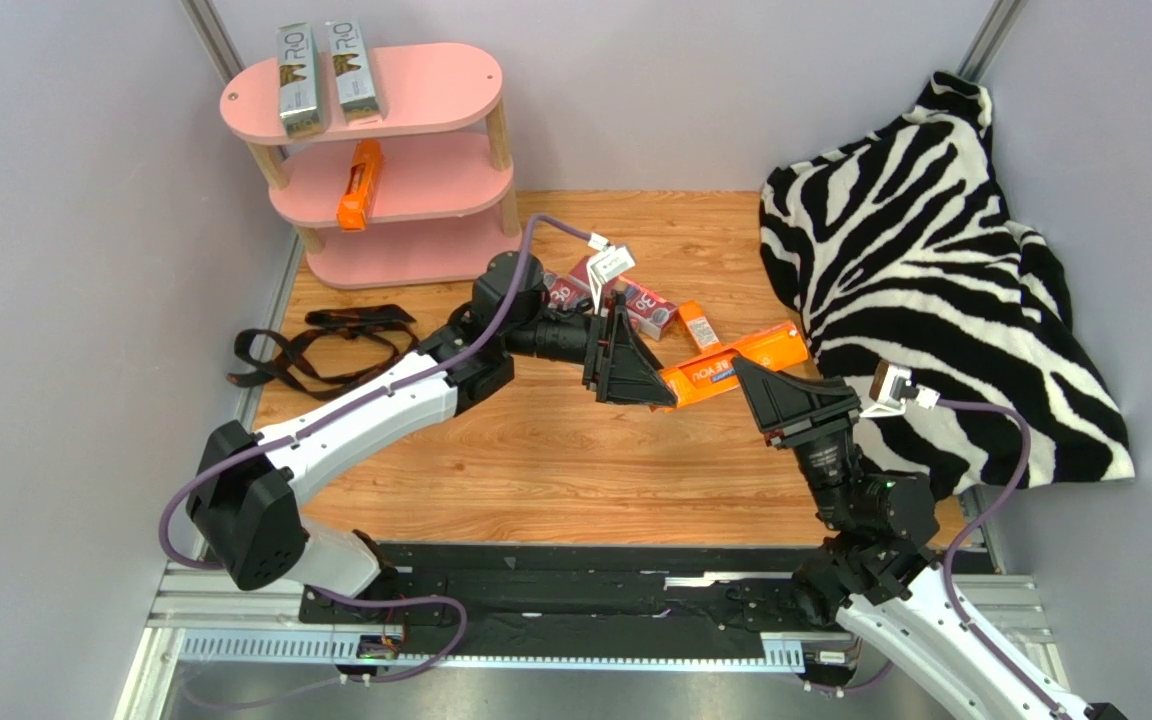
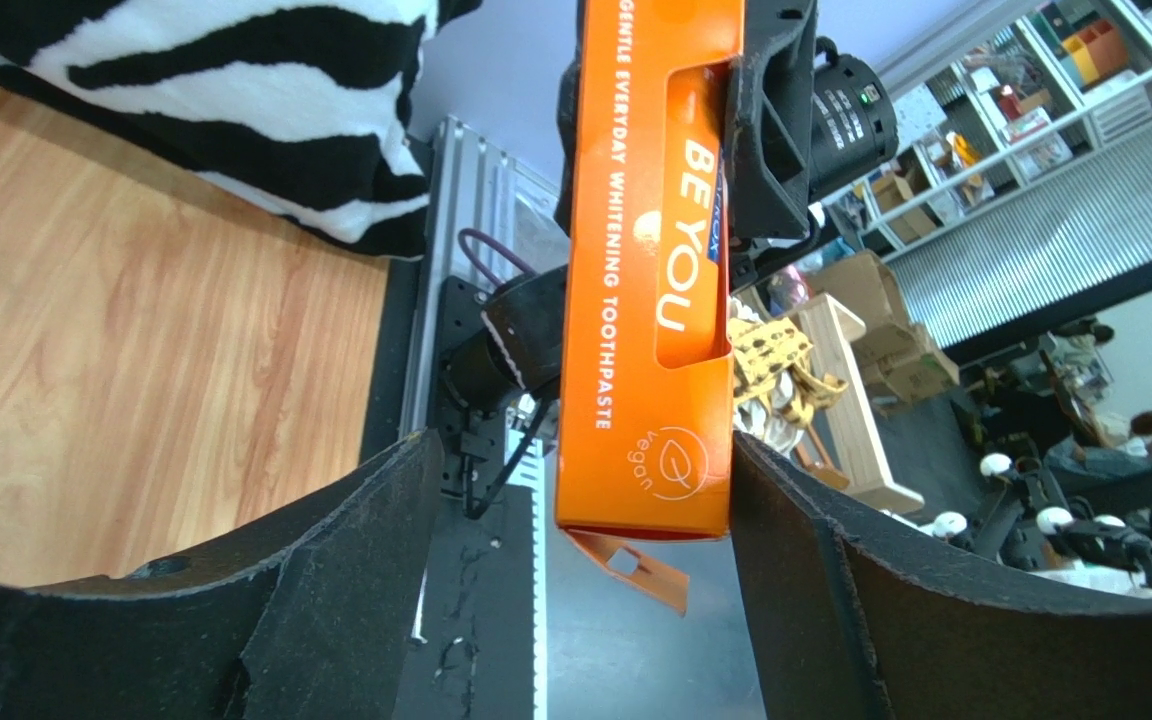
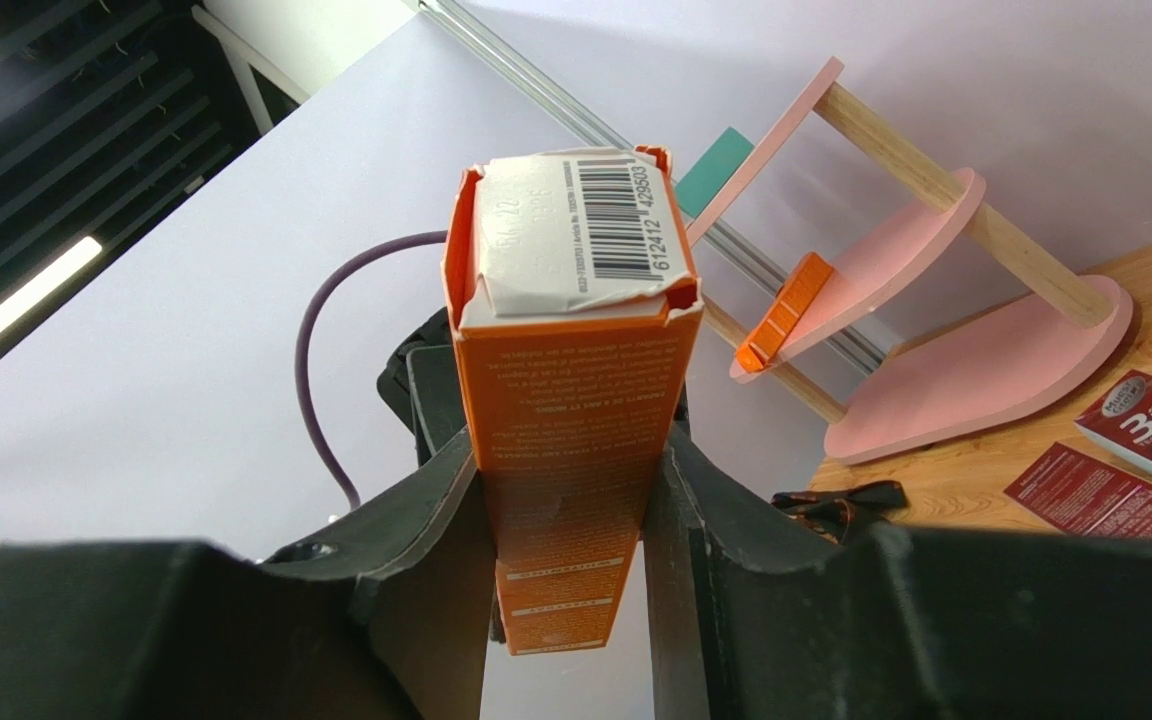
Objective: Place and organize the toothpastes onto the shelf
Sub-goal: Pick up the toothpaste from the center of the board.
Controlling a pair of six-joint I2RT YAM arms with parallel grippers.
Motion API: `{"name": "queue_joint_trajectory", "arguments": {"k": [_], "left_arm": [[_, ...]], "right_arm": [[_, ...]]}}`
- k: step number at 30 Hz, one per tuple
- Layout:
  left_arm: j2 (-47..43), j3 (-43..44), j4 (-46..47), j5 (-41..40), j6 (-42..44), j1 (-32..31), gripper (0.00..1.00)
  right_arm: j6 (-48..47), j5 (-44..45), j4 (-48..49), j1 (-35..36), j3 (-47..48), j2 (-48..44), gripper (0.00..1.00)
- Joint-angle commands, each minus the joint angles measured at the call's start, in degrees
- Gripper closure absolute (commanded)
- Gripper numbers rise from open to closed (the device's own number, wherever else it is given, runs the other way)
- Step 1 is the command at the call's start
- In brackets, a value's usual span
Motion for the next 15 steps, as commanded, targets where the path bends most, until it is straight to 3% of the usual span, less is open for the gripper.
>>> {"name": "queue_joint_trajectory", "arguments": {"k": [1, 5, 10, 15], "left_arm": [[0.8, 1.5, 2.6, 1.3, 0.4, -1.5, 0.25], [0.6, -0.4, 6.7, 1.7, -1.9, -1.7, 0.31], [0.0, -0.8, 8.1, 1.3, -2.8, -1.6, 0.46], [-0.6, -1.1, 7.8, 0.3, -2.8, -1.6, 0.51]], "right_arm": [[-0.8, 0.4, 1.8, 0.3, 2.0, -1.2, 0.68], [-0.6, 0.5, 1.5, 0.3, 1.7, -1.6, 0.68], [-0.7, 0.7, 0.1, 0.3, 1.8, -2.3, 0.65], [-0.2, 1.2, -0.7, 0.3, 1.5, -2.7, 0.58]]}}
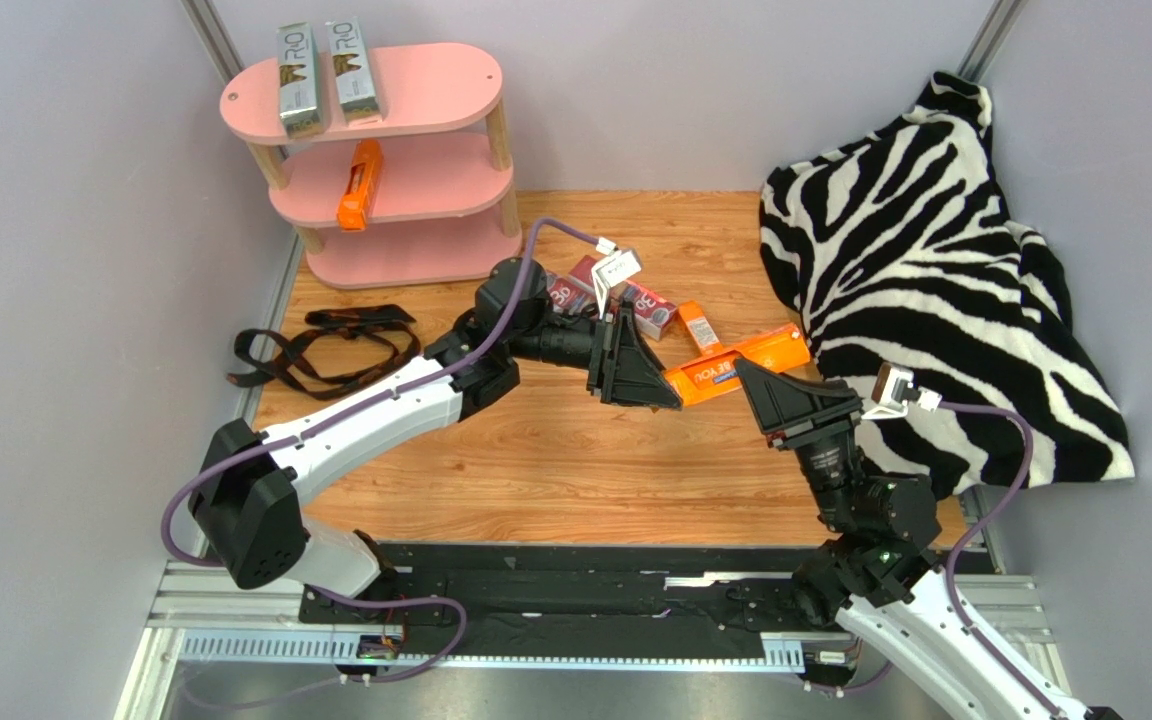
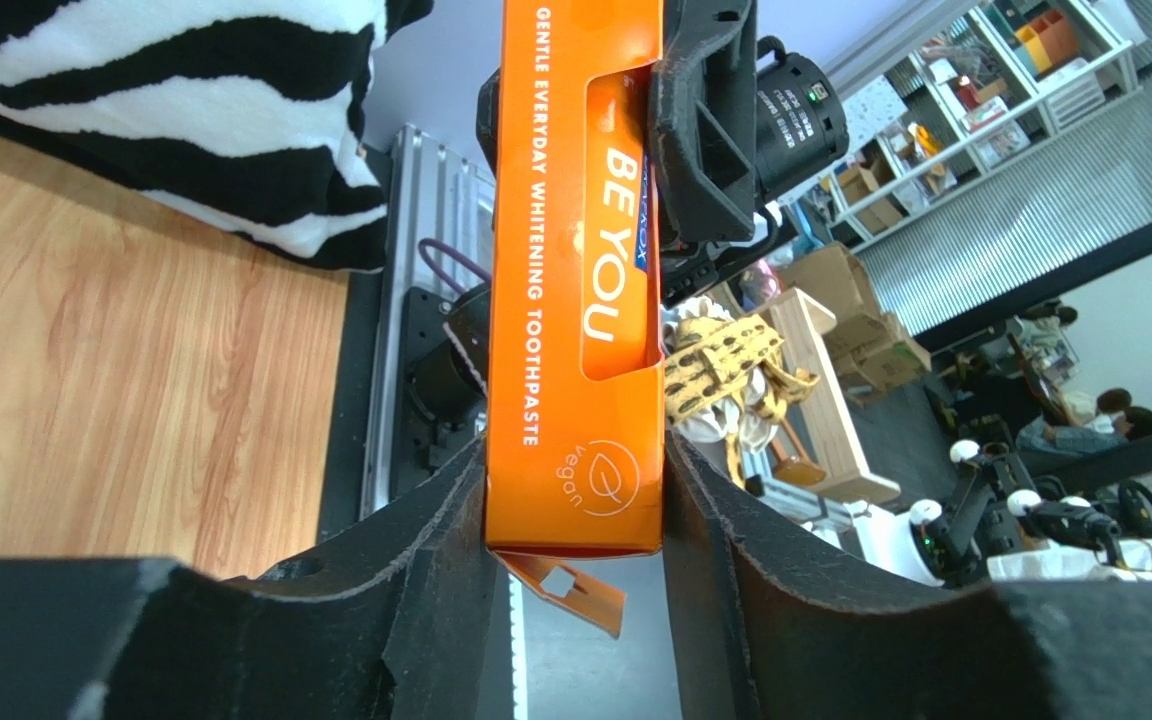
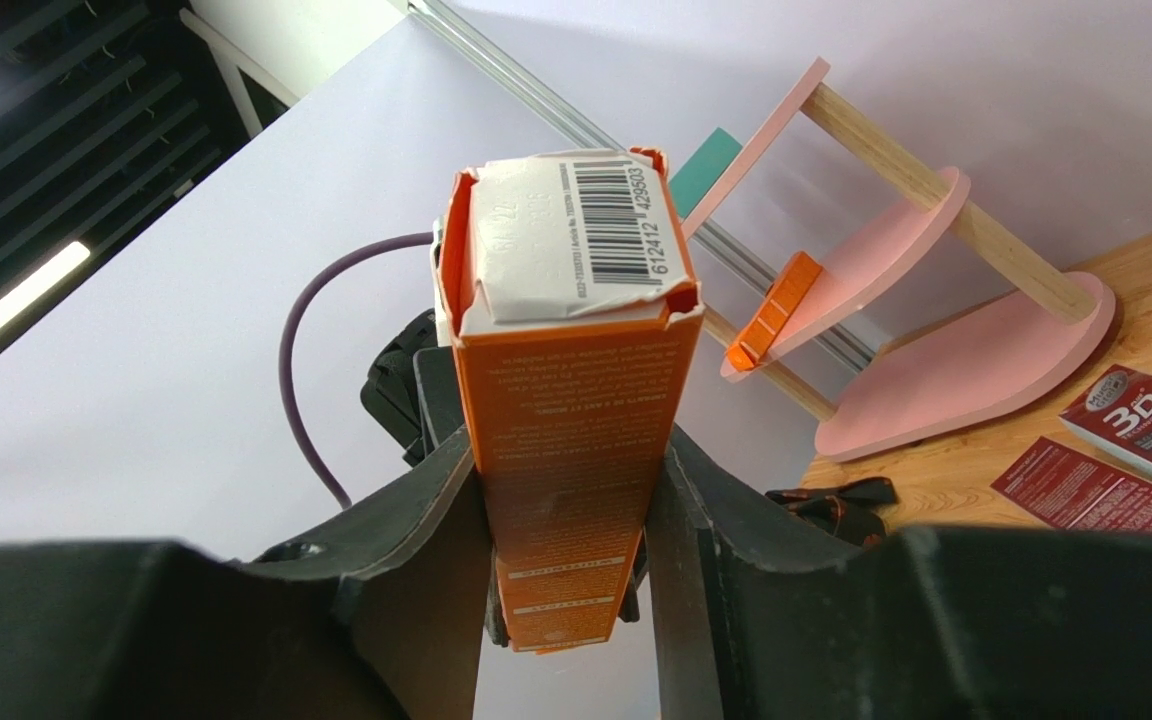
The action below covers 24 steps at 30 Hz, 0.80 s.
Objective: Place and organize the toothpastes onto the shelf
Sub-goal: Pick up the toothpaste from the center of the board.
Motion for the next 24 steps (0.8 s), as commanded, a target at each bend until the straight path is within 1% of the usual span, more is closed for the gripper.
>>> {"name": "queue_joint_trajectory", "arguments": {"k": [1, 5, 8, 10, 16, 24], "left_arm": [[-1.3, -0.5, 2.9, -1.2, 0.2, -0.2, 0.51], [-1.8, -1.2, 2.7, -2.5, -0.1, 0.2, 0.53], [-1.9, -2.5, 4.5, -2.8, -1.5, 1.5, 0.6], [-1.9, -3.3, 5.4, -2.5, -2.3, 2.2, 0.62], [-3.9, -7.6, 8.4, -3.0, -4.1, 5.8, 0.62], [-9.8, -14.8, 9.2, -4.3, -4.8, 12.3, 0.62]], "right_arm": [[0.1, 0.9, 1.1, 0.2, 1.4, -1.2, 0.57], [0.6, 1.5, 0.2, 0.3, 1.2, -1.5, 0.43], [0.6, 1.6, -0.6, 0.3, 1.2, -1.8, 0.35], [0.6, 1.8, -1.6, 0.3, 1.2, -2.1, 0.31], [0.7, 2.6, -3.9, 0.3, 0.9, -3.8, 0.25], [-0.2, 2.4, -6.4, 0.3, 2.2, -4.0, 0.25]]}}
